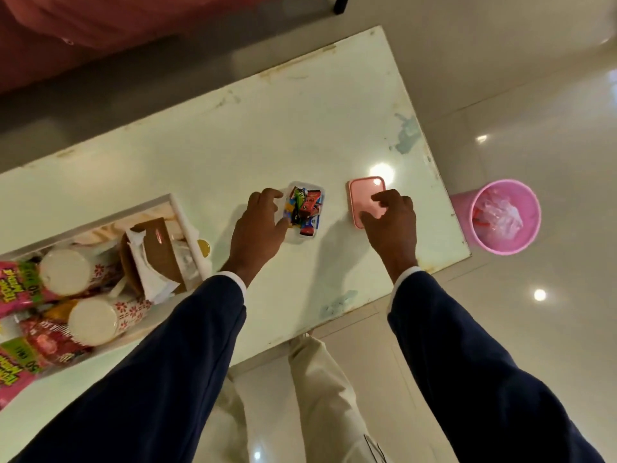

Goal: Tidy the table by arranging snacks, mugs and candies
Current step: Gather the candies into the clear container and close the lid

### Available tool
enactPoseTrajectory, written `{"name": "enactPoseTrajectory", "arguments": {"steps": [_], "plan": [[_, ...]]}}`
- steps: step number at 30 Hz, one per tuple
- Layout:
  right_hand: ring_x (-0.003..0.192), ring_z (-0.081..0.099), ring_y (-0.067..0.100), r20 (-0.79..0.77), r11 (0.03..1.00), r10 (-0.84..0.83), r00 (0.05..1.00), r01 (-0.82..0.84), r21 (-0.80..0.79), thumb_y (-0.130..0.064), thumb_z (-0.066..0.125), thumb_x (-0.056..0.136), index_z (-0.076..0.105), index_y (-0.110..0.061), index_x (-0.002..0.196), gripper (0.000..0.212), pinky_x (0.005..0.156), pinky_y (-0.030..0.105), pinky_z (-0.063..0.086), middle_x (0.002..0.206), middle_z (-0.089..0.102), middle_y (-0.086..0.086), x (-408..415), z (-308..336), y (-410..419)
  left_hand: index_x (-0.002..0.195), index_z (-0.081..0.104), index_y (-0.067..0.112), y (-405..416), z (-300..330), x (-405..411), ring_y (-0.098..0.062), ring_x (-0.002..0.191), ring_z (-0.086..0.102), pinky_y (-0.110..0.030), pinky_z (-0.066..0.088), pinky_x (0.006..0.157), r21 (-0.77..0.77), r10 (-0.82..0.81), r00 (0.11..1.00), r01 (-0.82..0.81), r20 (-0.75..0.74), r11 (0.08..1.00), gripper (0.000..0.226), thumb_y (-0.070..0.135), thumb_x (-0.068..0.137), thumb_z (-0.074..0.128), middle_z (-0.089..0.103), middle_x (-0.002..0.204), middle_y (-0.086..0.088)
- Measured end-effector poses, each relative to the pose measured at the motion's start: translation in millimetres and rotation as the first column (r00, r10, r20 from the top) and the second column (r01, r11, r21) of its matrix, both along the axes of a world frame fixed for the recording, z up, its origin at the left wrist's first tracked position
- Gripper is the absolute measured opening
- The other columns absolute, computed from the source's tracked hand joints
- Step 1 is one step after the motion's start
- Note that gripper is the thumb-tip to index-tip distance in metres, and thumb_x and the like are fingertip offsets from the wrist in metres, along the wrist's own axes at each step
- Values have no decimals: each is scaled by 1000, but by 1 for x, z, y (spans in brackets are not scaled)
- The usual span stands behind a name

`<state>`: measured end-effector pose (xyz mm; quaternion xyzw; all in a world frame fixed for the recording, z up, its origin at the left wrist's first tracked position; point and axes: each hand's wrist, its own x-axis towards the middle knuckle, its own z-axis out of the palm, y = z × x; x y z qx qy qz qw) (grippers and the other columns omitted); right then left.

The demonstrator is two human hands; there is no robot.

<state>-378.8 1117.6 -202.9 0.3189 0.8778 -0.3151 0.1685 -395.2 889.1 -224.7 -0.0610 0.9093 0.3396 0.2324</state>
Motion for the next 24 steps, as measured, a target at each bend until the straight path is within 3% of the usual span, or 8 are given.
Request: {"name": "enactPoseTrajectory", "arguments": {"steps": [6,11,14,16,18,20,22,24], "plan": [[121,43,39,117,961,194,974,-213,179,-54,80,72,29,-20,147,97,91,48,49,137,39,13,-4,-29,5,132,48,18,-2,-13,3,-25,89,68,-32,51,72,115,92,989,-105,118,988,44,13,92,68,66,96,-4],[112,46,39,122,928,237,964,-262,265,-51,81,67,36,-25,138,88,86,49,52,128,42,13,-11,-46,-4,134,44,18,1,-13,19,-24,86,69,-36,54,75,125,99,979,-122,175,985,49,14,92,68,66,92,-2],[110,49,38,114,960,207,972,-224,168,-46,81,65,38,-26,134,84,88,45,50,124,46,14,-11,-45,0,136,43,19,0,-9,28,-21,92,65,-44,55,83,67,91,989,-100,120,993,50,23,92,68,61,106,1],[111,54,31,27,991,36,999,-32,-131,-47,82,68,42,-29,133,78,90,43,53,125,51,13,-10,-30,6,134,48,20,-2,-3,29,-20,94,61,-45,55,84,59,141,989,-139,-40,989,46,25,92,67,55,114,3],[106,63,25,17,819,-205,979,181,-545,-42,79,76,50,-30,129,61,84,40,59,123,60,11,-6,0,6,134,52,21,4,12,25,-15,91,61,-28,55,78,191,227,966,-202,-122,961,39,25,96,63,54,116,4],[99,68,24,121,531,-230,966,228,-816,-32,68,89,54,-25,127,42,85,40,57,119,66,8,3,31,0,136,54,26,13,28,20,-11,89,64,-15,49,67,378,250,968,-219,-33,899,36,30,100,58,59,119,3],[104,69,33,192,303,-167,967,236,-923,-28,59,97,55,-15,128,34,92,49,56,121,67,13,15,52,-10,135,57,32,22,36,19,-14,86,69,-20,49,62,500,212,971,-240,113,832,35,36,100,56,65,116,4],[107,68,42,241,227,-208,948,286,-931,-23,54,101,58,-5,124,29,93,54,56,122,66,20,24,57,-20,134,59,34,28,39,21,-18,84,68,-24,50,58,497,231,968,-251,103,831,35,31,99,59,65,111,3]]}}
